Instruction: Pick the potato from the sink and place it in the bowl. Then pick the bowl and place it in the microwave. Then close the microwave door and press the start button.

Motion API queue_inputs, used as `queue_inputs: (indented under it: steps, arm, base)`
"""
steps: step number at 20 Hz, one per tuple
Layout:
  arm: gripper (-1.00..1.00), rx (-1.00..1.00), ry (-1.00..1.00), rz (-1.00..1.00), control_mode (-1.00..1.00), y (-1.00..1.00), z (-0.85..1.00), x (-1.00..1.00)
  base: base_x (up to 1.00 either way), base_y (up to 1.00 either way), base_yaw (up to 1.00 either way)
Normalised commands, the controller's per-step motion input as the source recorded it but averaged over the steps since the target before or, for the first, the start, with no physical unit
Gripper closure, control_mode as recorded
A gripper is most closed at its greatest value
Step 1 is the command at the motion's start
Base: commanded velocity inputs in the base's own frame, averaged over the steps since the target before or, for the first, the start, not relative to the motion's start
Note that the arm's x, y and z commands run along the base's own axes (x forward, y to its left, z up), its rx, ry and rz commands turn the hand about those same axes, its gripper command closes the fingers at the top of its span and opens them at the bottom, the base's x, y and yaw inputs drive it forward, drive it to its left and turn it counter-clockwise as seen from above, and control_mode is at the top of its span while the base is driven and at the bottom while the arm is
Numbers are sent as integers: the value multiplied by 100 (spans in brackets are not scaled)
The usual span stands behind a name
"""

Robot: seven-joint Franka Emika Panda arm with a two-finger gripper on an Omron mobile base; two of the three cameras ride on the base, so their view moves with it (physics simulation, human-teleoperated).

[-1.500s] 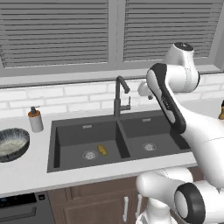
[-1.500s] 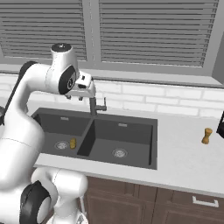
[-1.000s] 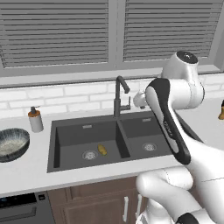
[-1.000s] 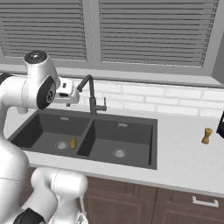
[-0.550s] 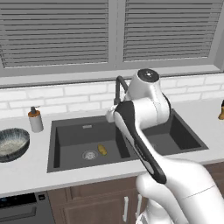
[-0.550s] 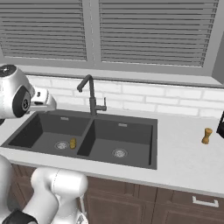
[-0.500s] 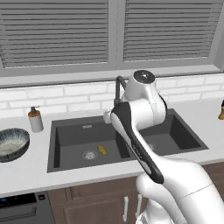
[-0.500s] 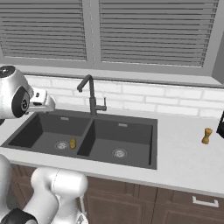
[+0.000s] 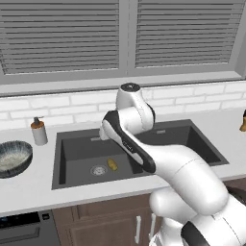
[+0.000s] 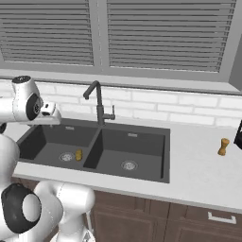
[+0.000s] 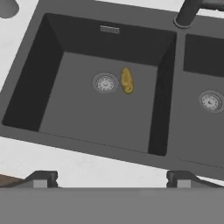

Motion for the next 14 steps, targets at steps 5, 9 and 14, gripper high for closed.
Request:
queue_inputs:
  steps: [5, 9, 14]
  arm:
    - [-100, -4, 10, 0, -100, 26, -53, 30]
    - [-100, -5, 0, 0, -100, -3, -44, 9]
    - [-100, -8, 2, 0, -100, -16, -52, 1]
  base:
    - [0, 0, 0]
    - [0, 0, 0]
    - [0, 0, 0]
